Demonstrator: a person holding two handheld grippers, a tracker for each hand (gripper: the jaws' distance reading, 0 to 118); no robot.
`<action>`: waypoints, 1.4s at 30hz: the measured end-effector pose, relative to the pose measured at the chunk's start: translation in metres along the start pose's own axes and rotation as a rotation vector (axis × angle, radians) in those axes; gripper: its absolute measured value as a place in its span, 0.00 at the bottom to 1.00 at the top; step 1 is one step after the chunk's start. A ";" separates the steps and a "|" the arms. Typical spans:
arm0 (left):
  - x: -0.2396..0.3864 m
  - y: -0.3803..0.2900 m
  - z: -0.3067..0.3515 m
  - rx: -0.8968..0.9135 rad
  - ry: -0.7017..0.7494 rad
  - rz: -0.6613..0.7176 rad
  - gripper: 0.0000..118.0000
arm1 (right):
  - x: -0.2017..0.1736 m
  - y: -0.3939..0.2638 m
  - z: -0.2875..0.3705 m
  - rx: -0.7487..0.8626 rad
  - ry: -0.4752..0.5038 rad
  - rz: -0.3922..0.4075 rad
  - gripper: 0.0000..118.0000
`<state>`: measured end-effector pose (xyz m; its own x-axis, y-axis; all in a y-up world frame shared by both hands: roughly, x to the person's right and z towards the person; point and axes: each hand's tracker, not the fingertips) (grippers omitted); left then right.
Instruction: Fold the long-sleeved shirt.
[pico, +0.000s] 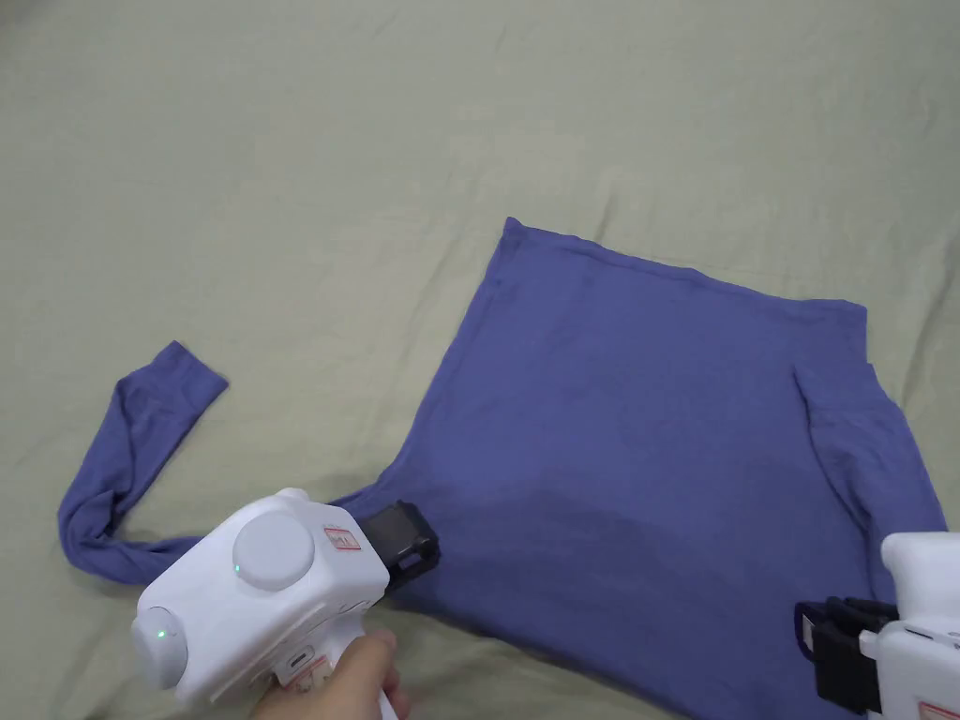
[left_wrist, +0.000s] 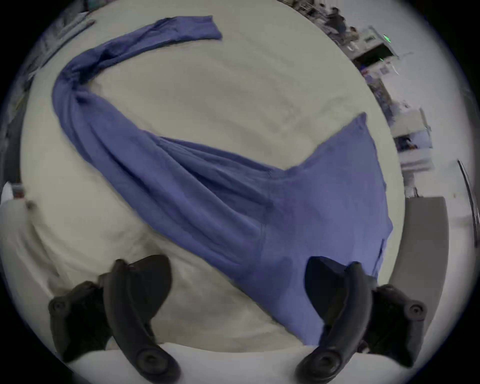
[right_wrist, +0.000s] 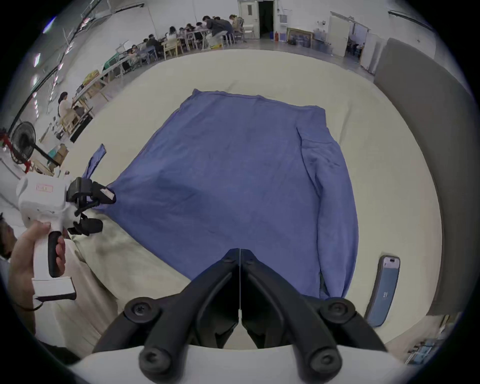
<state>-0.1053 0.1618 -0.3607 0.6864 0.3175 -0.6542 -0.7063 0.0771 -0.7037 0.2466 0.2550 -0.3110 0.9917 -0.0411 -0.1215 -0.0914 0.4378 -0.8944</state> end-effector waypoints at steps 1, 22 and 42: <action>0.002 0.000 0.000 -0.002 0.033 0.037 0.86 | 0.000 0.006 -0.003 -0.010 -0.005 0.016 0.03; -0.028 0.030 0.020 -0.085 -0.416 0.217 0.01 | -0.036 0.240 -0.090 -0.006 0.119 0.286 0.03; -0.056 0.023 0.026 -0.003 -0.637 0.022 0.01 | -0.106 0.406 -0.279 -0.191 0.103 0.122 0.98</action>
<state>-0.1643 0.1705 -0.3332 0.4331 0.8191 -0.3761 -0.7182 0.0615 -0.6931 0.0795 0.1865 -0.7814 0.9589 -0.0941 -0.2677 -0.2346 0.2678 -0.9345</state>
